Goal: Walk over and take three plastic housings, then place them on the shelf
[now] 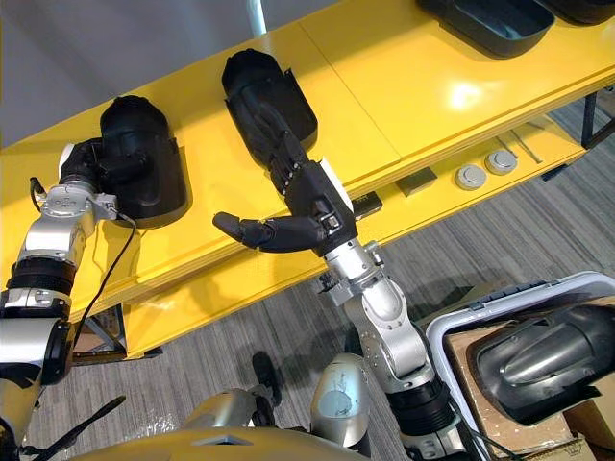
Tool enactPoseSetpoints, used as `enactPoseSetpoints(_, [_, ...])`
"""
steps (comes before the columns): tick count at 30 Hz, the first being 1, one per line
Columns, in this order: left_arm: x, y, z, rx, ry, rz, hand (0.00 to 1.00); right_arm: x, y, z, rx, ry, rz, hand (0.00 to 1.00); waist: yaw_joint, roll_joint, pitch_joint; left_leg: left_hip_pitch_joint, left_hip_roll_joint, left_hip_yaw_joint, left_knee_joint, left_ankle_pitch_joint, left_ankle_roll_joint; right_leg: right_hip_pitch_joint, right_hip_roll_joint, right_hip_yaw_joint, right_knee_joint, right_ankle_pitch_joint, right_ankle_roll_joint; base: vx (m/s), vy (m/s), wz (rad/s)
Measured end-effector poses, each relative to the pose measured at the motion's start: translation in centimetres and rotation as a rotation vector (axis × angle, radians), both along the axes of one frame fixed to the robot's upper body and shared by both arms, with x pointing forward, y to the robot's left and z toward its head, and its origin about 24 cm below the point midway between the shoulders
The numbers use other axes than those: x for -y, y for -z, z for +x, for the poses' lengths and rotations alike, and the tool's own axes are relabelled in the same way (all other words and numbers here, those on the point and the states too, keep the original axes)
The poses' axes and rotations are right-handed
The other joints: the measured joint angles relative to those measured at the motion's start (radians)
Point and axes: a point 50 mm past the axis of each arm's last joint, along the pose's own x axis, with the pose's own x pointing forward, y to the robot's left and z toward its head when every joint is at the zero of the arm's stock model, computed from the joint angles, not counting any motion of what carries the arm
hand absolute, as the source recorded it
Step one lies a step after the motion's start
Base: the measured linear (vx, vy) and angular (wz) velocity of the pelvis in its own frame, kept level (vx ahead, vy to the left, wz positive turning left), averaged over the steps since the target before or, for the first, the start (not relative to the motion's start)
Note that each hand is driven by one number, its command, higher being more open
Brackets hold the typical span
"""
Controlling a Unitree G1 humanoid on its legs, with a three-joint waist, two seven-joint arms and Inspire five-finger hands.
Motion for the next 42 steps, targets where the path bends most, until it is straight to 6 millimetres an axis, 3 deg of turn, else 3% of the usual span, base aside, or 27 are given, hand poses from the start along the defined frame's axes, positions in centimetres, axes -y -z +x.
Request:
enactPoseSetpoints(11, [0.5,2.6,-0.9,0.088,-0.047,-0.261,1.00,-0.2,0.5,-0.3,-0.022,0.006,0.036,1.00,0.008,0.002,-0.015,0.044,0.019,-0.013,-0.016,-0.004,-0.007,0.080,0.028,-0.022,-0.073,0.017,0.009,0.01,-0.007,0.02])
enactPoseSetpoints(16, [1.0,3.6,-1.2,0.119,-0.099,-0.284,1.00,-0.2,0.4,-0.3,-0.011,0.010,0.040,1.00,0.010,-0.023,-0.063,0.050,0.027,-0.010,-0.025,-0.004,-0.011,0.110,0.046,-0.031,-0.137,0.047,0.008,0.04,-0.003,-0.01])
enactPoseSetpoints(22, [1.4,3.6,-1.1,0.142,-0.111,-0.293,1.00,-0.4,0.0,-0.5,0.027,0.018,0.080,1.00,0.013,-0.038,-0.073,0.060,0.029,-0.009,-0.026,-0.004,-0.010,0.143,0.053,-0.040,-0.183,0.071,0.007,0.00,0.001,0.01])
enactPoseSetpoints(30, [3.2,-1.8,-1.1,0.401,-0.047,-0.251,1.00,-0.6,0.8,-0.3,0.012,0.061,0.058,1.00,0.039,-0.044,-0.095,0.073,0.029,-0.035,-0.028,-0.003,-0.010,0.202,0.059,-0.077,-0.244,0.094,0.006,0.00,-0.003,0.07])
enactPoseSetpoints(38, [0.6,-4.3,-2.4,0.524,-0.210,-0.082,1.00,-0.8,1.6,0.0,0.015,0.138,-0.041,1.00,0.081,-0.044,-0.138,0.073,0.036,-0.061,-0.028,-0.004,-0.015,0.235,0.070,-0.114,-0.275,0.096,0.003,0.01,-0.010,0.12])
enactPoseSetpoints(42, [0.0,-4.8,-4.8,0.600,-0.199,-0.052,1.00,-1.0,1.4,0.2,0.075,0.180,-0.153,1.00,0.098,-0.046,-0.156,0.070,0.034,-0.085,-0.028,-0.004,-0.016,0.247,0.069,-0.136,-0.281,0.096,0.003,0.02,-0.003,0.15])
